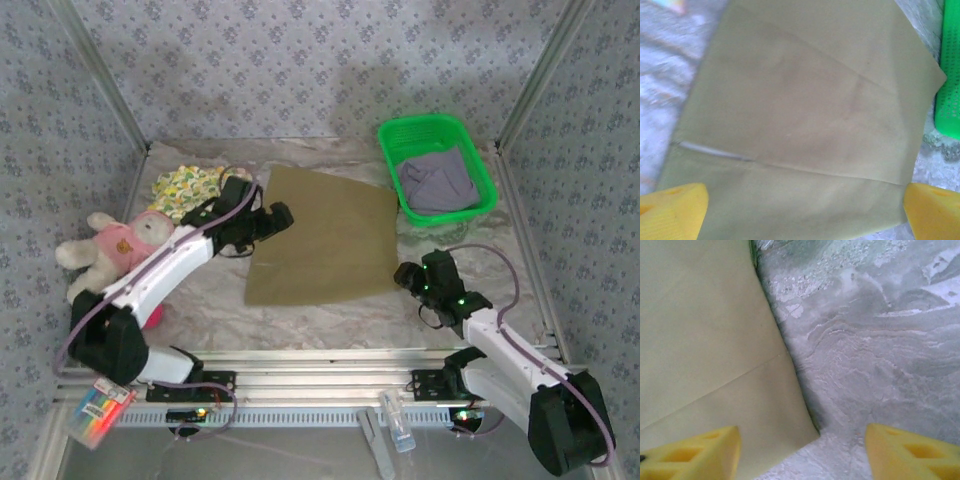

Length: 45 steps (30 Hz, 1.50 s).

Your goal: Fold and stack the skirts

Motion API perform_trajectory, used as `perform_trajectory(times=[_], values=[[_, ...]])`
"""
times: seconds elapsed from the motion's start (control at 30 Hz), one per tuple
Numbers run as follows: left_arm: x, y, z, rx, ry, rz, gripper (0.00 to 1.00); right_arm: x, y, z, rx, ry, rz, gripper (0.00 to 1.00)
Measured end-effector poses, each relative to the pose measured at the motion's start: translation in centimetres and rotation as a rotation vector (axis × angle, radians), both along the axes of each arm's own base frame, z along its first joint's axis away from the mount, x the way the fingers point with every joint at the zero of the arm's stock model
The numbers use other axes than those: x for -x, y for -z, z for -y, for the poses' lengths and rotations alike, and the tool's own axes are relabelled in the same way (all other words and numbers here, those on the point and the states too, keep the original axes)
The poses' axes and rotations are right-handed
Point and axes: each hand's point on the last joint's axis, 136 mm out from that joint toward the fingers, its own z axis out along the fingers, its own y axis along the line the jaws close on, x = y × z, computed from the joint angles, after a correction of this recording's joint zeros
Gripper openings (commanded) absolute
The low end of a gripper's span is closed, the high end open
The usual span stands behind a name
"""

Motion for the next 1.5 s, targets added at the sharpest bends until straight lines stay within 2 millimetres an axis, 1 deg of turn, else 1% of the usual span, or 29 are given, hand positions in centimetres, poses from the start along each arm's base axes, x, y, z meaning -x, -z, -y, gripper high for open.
perform_trajectory(times=[0.07,0.17,0.27,0.3,0.37,0.5,0.57,0.9,1.5], values=[[1.4,0.2,-2.0,-0.005,-0.05,-0.002,1.0,-0.1,0.1,-0.1,-0.004,-0.008,0.003,0.55],[3.3,0.4,-5.1,-0.007,-0.129,0.007,1.0,-0.1,0.5,-0.1,-0.004,-0.015,0.0,0.49],[4.9,1.1,-7.8,-0.004,-0.212,0.008,1.0,-0.1,1.1,-0.1,-0.008,-0.02,-0.016,0.43],[5.3,1.4,-8.5,-0.004,-0.235,0.008,1.0,-0.2,1.4,-0.2,-0.01,-0.026,-0.026,0.41],[6.0,1.9,-9.3,-0.003,-0.26,0.004,1.0,-0.1,2.1,-0.5,-0.014,-0.041,-0.053,0.39],[6.2,2.3,-9.6,0.0,-0.279,-0.007,1.0,0.2,3.7,-1.2,-0.032,-0.069,-0.117,0.4],[6.2,2.4,-9.6,-0.002,-0.279,-0.011,1.0,0.2,4.1,-1.4,-0.035,-0.071,-0.132,0.4],[5.7,4.0,-9.1,-0.01,-0.265,-0.068,1.0,-0.2,4.2,-1.6,-0.043,-0.058,-0.151,0.39],[5.4,4.1,-9.7,-0.022,-0.266,-0.067,1.0,-0.4,4.0,-2.0,-0.027,-0.043,-0.132,0.4]])
